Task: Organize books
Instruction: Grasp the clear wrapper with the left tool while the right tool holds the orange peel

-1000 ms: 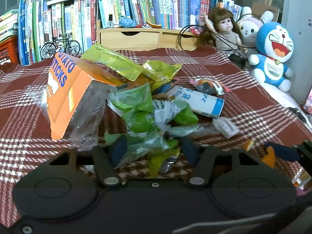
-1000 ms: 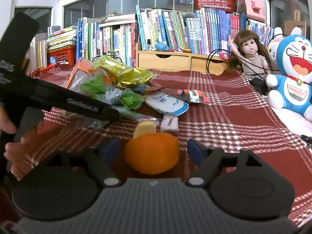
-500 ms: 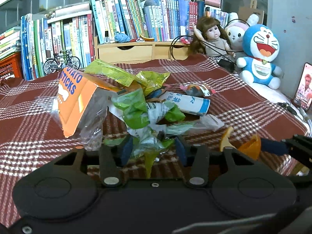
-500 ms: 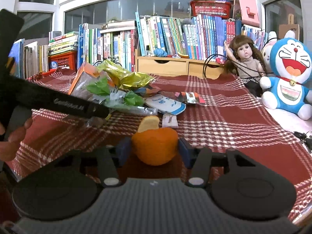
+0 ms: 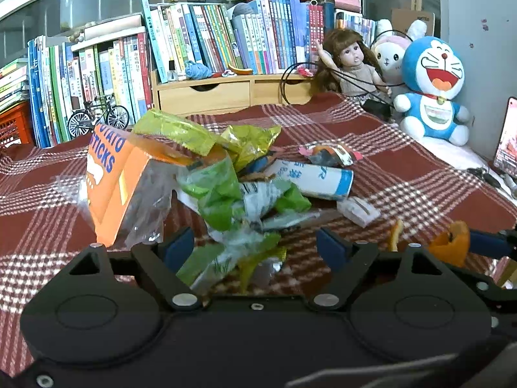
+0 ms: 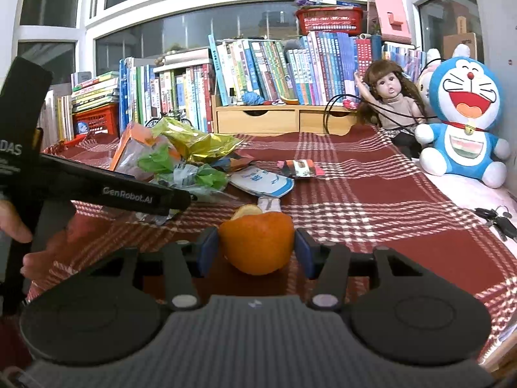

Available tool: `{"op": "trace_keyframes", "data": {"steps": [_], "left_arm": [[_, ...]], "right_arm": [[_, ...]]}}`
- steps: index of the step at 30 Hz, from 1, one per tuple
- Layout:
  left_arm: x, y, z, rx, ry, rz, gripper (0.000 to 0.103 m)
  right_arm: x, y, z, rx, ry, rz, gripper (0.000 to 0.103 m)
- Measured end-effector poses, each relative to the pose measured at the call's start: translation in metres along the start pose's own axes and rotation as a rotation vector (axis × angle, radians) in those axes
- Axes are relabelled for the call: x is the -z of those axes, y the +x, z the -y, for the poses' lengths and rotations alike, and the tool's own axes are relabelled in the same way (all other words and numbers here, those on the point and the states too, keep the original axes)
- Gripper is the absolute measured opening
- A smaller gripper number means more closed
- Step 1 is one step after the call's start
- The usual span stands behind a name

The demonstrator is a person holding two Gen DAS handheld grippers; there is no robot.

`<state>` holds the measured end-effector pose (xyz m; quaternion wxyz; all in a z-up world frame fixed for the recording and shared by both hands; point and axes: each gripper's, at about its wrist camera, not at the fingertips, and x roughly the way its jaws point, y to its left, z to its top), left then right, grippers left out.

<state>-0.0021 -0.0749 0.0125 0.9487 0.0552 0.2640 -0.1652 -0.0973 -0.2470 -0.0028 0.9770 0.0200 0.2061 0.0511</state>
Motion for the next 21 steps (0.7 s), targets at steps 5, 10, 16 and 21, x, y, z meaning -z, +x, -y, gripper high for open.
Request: {"op": "trace_keyframes", "data": {"steps": [5, 10, 16, 21], "left_arm": [[-0.004, 0.013, -0.006, 0.019, -0.051, -0.043, 0.057], [-0.009, 0.011, -0.017, 0.014, -0.126, -0.049, 0.036], [-0.017, -0.007, -0.02, 0.007, -0.114, 0.008, 0.035], [-0.021, -0.02, -0.021, 0.023, -0.13, 0.032, 0.034]], "right_arm": [[-0.004, 0.003, 0.004, -0.007, 0.011, 0.008, 0.056], [-0.019, 0.018, 0.007, -0.007, 0.002, 0.053, 0.054], [-0.042, 0.033, 0.019, -0.016, 0.04, 0.092, 0.054], [-0.051, 0.036, 0.027, 0.0, 0.057, 0.106, 0.054]]}}
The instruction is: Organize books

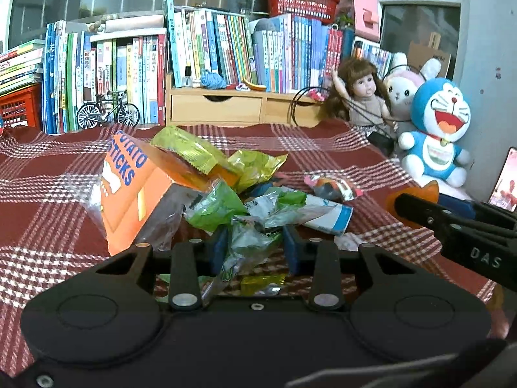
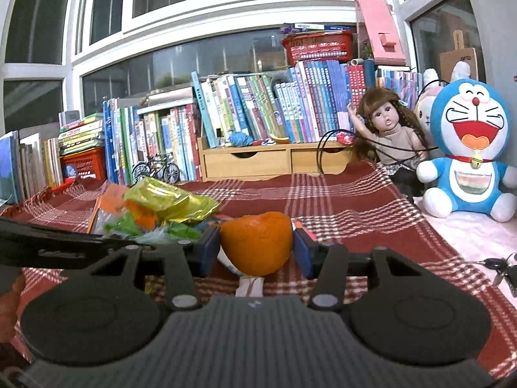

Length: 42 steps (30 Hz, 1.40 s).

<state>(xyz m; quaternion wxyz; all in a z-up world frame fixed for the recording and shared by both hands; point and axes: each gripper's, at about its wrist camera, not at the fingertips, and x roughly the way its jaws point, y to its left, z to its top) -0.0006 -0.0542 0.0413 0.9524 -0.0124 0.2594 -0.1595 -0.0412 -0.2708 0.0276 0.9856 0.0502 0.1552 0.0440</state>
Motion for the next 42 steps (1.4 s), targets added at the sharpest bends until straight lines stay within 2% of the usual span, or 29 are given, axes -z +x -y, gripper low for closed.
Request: {"op": "trace_keyframes", "data": {"steps": [4, 10, 15, 20, 24, 29, 32, 35, 38, 42], "left_arm": [[0.001, -0.015, 0.001, 0.005, 0.0, 0.03, 0.034], [0.006, -0.038, 0.001, 0.003, 0.011, 0.063, 0.034], [0.014, -0.059, -0.005, 0.005, -0.014, 0.064, 0.034], [0.035, -0.088, -0.013, -0.048, -0.052, 0.081, 0.034], [0.058, -0.11, -0.02, -0.067, -0.073, 0.048, 0.034], [0.087, -0.132, -0.026, -0.07, -0.088, -0.025, 0.034], [0.106, -0.139, -0.026, -0.08, -0.074, -0.1, 0.034], [0.126, -0.137, -0.028, -0.067, -0.084, -0.195, 0.034], [0.145, -0.126, -0.032, -0.093, -0.084, -0.305, 0.034], [0.173, -0.103, -0.043, -0.085, -0.177, -0.458, 0.034]], "right_arm": [[0.002, -0.004, 0.001, -0.012, 0.012, -0.009, 0.053], [0.012, -0.014, -0.014, -0.022, -0.045, -0.023, 0.052], [0.017, -0.026, -0.028, -0.074, -0.058, -0.037, 0.052], [0.026, -0.04, -0.044, -0.134, -0.071, -0.072, 0.051], [0.038, -0.054, -0.055, -0.186, -0.06, -0.125, 0.051], [0.061, -0.071, -0.07, -0.254, -0.06, -0.235, 0.051], [0.078, -0.077, -0.078, -0.288, -0.071, -0.316, 0.051], [0.099, -0.077, -0.084, -0.307, -0.078, -0.407, 0.051], [0.118, -0.072, -0.089, -0.314, -0.097, -0.481, 0.051], [0.138, -0.058, -0.09, -0.316, -0.1, -0.575, 0.051]]}}
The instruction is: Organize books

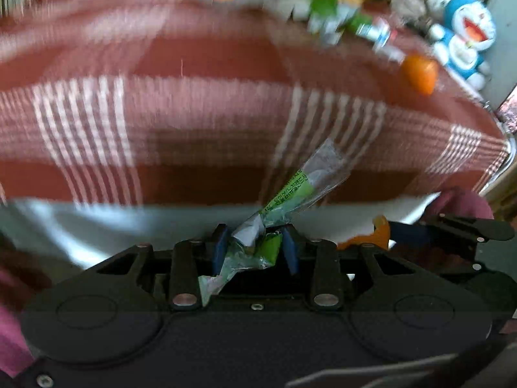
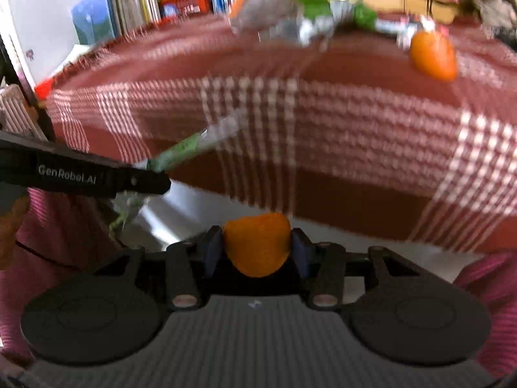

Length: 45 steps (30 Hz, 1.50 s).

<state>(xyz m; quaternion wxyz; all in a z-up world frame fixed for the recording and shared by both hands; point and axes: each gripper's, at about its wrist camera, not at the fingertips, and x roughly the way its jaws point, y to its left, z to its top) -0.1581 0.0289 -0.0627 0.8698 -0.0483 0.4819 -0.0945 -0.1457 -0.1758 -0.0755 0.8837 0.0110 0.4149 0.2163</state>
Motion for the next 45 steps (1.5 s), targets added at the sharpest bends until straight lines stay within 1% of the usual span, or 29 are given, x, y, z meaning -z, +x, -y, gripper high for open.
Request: {"op": "trace_keyframes", "data": {"steps": [1, 4, 8, 11, 12, 13, 14, 15, 16, 17, 18, 19, 20, 21, 22, 27, 29, 33, 37, 39, 42, 45], "left_arm": [[0.002, 0.008, -0.002, -0.005, -0.01, -0.028, 0.034], [0.012, 0.027, -0.005, -0.029, -0.014, -0.102, 0.034], [0.025, 0.045, -0.007, -0.033, -0.025, -0.188, 0.034], [0.033, 0.051, -0.008, -0.046, -0.015, -0.217, 0.034], [0.035, 0.052, -0.007, -0.051, -0.01, -0.22, 0.034], [0.038, 0.053, -0.006, -0.054, -0.004, -0.223, 0.034], [0.042, 0.054, -0.004, -0.061, 0.0, -0.223, 0.036], [0.044, 0.054, -0.003, -0.069, 0.001, -0.222, 0.044], [0.044, 0.054, -0.003, -0.074, -0.001, -0.222, 0.05], [0.04, 0.054, 0.001, -0.079, -0.003, -0.222, 0.058], [0.041, 0.053, 0.001, -0.082, -0.003, -0.218, 0.063], [0.04, 0.051, 0.002, -0.084, -0.002, -0.213, 0.064], [0.036, 0.049, 0.005, -0.087, 0.001, -0.209, 0.069], [0.031, 0.048, 0.006, -0.091, 0.007, -0.203, 0.073], [0.019, 0.046, 0.011, -0.095, 0.013, -0.197, 0.074], [0.008, 0.036, 0.017, -0.122, 0.068, -0.132, 0.077], [0.003, 0.03, 0.018, -0.112, 0.083, -0.097, 0.079], [-0.01, 0.012, 0.02, -0.065, 0.098, -0.014, 0.083], [-0.029, -0.007, 0.029, -0.018, 0.121, 0.085, 0.087], [-0.037, -0.016, 0.035, 0.012, 0.126, 0.145, 0.091], [-0.054, -0.029, 0.042, 0.047, 0.139, 0.224, 0.093], [-0.073, -0.034, 0.051, 0.067, 0.16, 0.303, 0.095]], "right_arm": [[0.002, 0.005, 0.001, -0.004, 0.005, -0.026, 0.051], [0.009, 0.014, 0.002, -0.006, 0.004, -0.07, 0.051], [0.014, 0.019, 0.002, -0.011, -0.018, -0.104, 0.051], [0.016, 0.022, 0.002, -0.021, -0.022, -0.128, 0.052], [0.018, 0.023, 0.002, -0.024, -0.021, -0.135, 0.053], [0.018, 0.024, 0.003, -0.027, -0.02, -0.14, 0.056], [0.018, 0.025, 0.003, -0.031, -0.018, -0.143, 0.059], [0.017, 0.026, 0.003, -0.032, -0.014, -0.143, 0.065], [0.017, 0.026, 0.003, -0.033, -0.011, -0.143, 0.069], [0.016, 0.026, 0.004, -0.039, -0.009, -0.144, 0.071], [0.016, 0.026, 0.004, -0.039, -0.007, -0.142, 0.076], [0.016, 0.025, 0.005, -0.035, -0.004, -0.138, 0.078], [0.014, 0.026, 0.004, -0.033, -0.005, -0.136, 0.078], [0.014, 0.025, 0.005, -0.032, -0.005, -0.133, 0.079], [0.013, 0.025, 0.005, -0.03, -0.005, -0.129, 0.08], [0.01, 0.02, 0.008, -0.02, 0.006, -0.102, 0.081], [0.008, 0.017, 0.01, -0.014, 0.013, -0.082, 0.081], [-0.002, 0.005, 0.015, 0.008, 0.013, -0.02, 0.081], [-0.017, -0.018, 0.021, 0.045, -0.012, 0.093, 0.082], [-0.025, -0.031, 0.024, 0.066, -0.022, 0.153, 0.083], [-0.038, -0.049, 0.031, 0.118, -0.026, 0.244, 0.083], [-0.049, -0.064, 0.042, 0.173, -0.012, 0.336, 0.083]]}}
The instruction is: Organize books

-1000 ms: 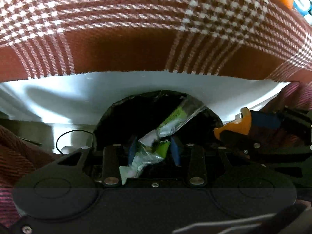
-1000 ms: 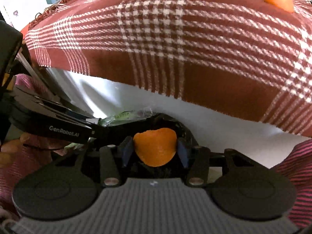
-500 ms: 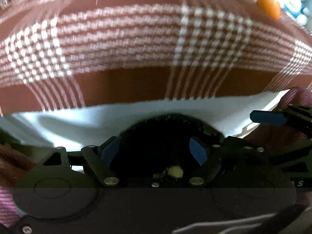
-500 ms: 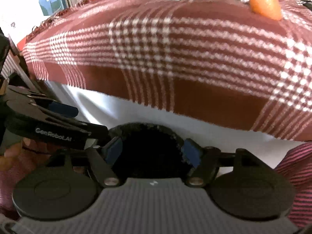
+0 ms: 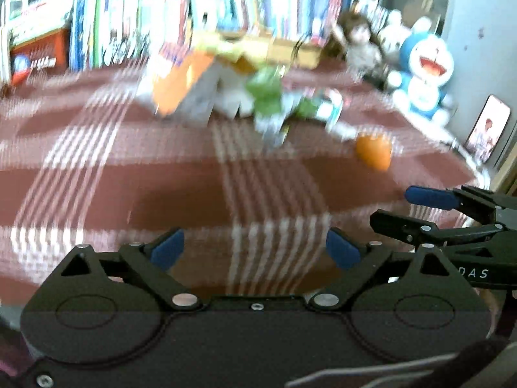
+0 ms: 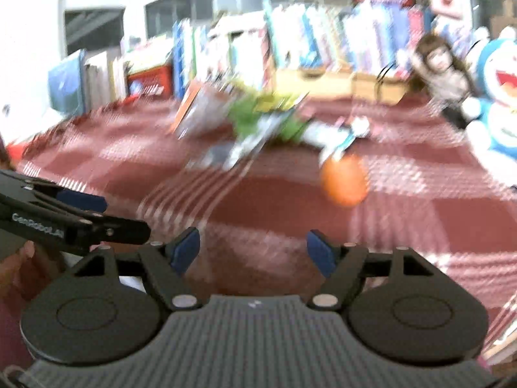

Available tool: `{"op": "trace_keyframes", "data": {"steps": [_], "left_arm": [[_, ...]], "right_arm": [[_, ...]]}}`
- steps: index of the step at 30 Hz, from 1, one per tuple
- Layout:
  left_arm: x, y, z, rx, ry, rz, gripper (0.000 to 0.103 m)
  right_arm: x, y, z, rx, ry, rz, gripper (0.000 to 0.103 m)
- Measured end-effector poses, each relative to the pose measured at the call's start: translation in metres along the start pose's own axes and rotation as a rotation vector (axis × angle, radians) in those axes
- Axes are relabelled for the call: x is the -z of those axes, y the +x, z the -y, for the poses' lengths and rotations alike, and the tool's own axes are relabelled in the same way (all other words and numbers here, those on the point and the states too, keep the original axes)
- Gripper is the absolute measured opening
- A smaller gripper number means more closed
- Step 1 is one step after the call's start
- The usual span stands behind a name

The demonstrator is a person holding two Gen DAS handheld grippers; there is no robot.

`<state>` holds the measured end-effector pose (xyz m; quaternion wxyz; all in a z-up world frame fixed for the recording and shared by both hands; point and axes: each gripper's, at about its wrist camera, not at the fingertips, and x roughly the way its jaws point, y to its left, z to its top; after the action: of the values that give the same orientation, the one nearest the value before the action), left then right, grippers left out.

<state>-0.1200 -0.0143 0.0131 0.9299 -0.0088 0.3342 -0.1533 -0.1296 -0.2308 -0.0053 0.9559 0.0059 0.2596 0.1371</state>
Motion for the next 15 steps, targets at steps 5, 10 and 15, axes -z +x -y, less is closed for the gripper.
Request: {"op": "trace_keyframes", "data": {"steps": [5, 10, 15], "left_arm": [[-0.028, 0.02, 0.012, -0.014, 0.02, 0.079, 0.096], [-0.051, 0.059, 0.016, -0.036, 0.006, 0.1, 0.095], [-0.06, 0.099, 0.019, -0.076, -0.001, 0.083, 0.092]], "right_arm": [[-0.014, 0.008, 0.012, 0.136, -0.011, 0.063, 0.083], [-0.016, 0.023, 0.031, 0.228, 0.006, 0.085, 0.082], [-0.015, 0.044, 0.041, 0.244, 0.046, 0.07, 0.078]]}}
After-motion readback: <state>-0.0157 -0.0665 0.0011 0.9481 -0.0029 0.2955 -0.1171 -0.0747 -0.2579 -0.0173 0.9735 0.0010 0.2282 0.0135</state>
